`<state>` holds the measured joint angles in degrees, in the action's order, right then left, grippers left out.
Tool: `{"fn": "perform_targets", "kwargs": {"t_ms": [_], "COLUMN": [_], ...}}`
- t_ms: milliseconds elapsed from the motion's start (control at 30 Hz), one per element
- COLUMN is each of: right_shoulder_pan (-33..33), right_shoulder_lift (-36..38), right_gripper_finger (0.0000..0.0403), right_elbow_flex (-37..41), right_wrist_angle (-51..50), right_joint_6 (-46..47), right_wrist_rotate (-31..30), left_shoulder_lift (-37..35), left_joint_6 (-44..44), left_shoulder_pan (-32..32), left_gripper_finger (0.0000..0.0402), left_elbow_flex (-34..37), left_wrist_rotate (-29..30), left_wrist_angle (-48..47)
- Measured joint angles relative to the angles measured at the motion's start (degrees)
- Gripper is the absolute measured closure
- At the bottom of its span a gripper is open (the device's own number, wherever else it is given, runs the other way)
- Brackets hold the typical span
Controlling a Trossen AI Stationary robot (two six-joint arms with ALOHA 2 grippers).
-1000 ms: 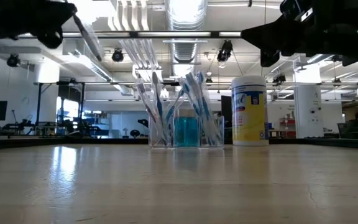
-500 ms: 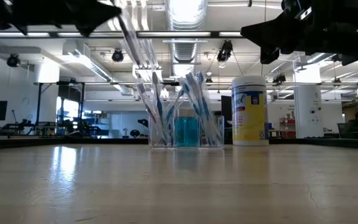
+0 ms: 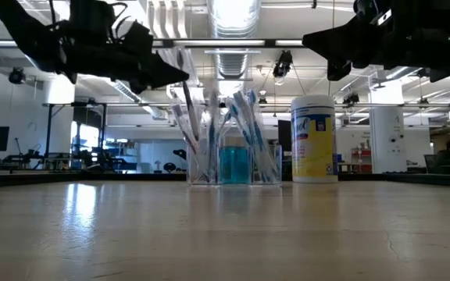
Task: Pick & Place toothbrushing station
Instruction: Put the violet toothbrush into the transparent organizer
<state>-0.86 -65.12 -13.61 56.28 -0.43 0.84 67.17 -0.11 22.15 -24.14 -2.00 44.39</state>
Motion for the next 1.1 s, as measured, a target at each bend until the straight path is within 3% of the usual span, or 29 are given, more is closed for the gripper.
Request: {"fn": "perform_targets", "kwargs": {"t_ms": [800, 1000, 1100], "right_shoulder_pan": [0.0, 0.0, 0.0], "right_shoulder_lift": [0.0, 0.0, 0.0], "right_gripper_finger": [0.0394, 0.0394, 0.0394], "right_elbow_flex": [0.0, 0.0, 0.0], "right_wrist_angle": [0.0, 0.0, -0.1], "right_joint_6": [0.0, 0.0, 0.0], "right_wrist_rotate": [0.0, 0.0, 0.0], "left_shoulder_lift": [24.6, 25.7, 23.7], "left_joint_6": [-3.4, -4.4, -4.7], "left_shoulder_pan": [0.1, 0.4, 0.4], "left_gripper_finger": [0.0386, 0.0384, 0.0363], "left_elbow_flex": [0.3, 0.3, 0.6], "left_wrist_rotate": [2.2, 0.1, -1.2], "left_wrist_angle": [18.9, 20.0, 18.0]}}
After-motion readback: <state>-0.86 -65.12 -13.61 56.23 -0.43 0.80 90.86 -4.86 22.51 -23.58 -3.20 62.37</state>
